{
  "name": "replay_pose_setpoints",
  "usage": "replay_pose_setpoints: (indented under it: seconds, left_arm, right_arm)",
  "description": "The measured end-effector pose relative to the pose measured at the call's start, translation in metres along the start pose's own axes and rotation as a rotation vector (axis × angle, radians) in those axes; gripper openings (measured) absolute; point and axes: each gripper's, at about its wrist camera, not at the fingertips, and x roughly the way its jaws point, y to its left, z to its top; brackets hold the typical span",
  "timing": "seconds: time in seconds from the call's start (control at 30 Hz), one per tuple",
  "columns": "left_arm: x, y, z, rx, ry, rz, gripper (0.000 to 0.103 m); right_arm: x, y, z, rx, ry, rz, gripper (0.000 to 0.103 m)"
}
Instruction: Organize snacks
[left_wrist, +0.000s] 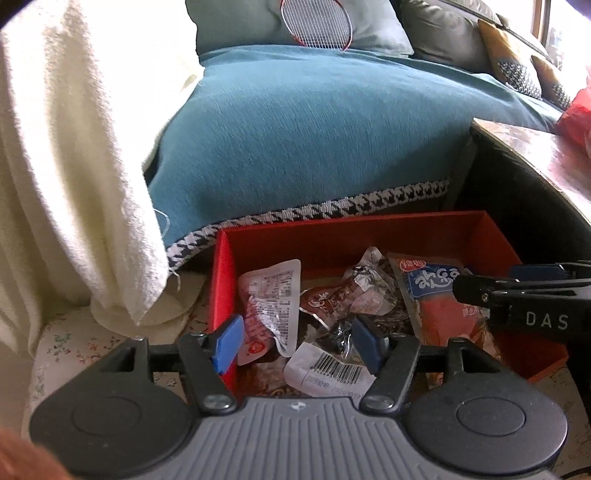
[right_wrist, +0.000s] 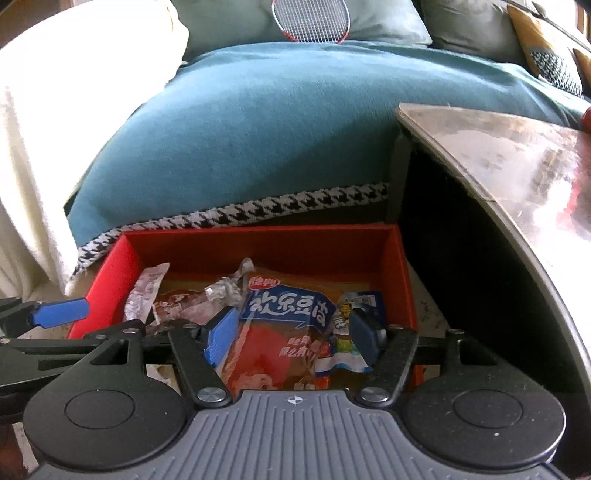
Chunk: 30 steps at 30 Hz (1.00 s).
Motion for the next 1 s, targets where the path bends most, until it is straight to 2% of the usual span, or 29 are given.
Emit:
replay_pose_setpoints:
  seconds: [0.37,1.0]
  left_arm:
    - [-0.038,0.011,-0.010,-0.019,-0.045,0.024,0.062]
    - [-0.068,0.020,-0.042,-0.049,-0.025,0.022,0.063]
  right_arm:
    - [-0.037,0.010,-0.011,0.019,-0.048,0.030,0.076]
    - [-0.074,0.037,-0.047,-0.013,-0.045,0.036,0.079]
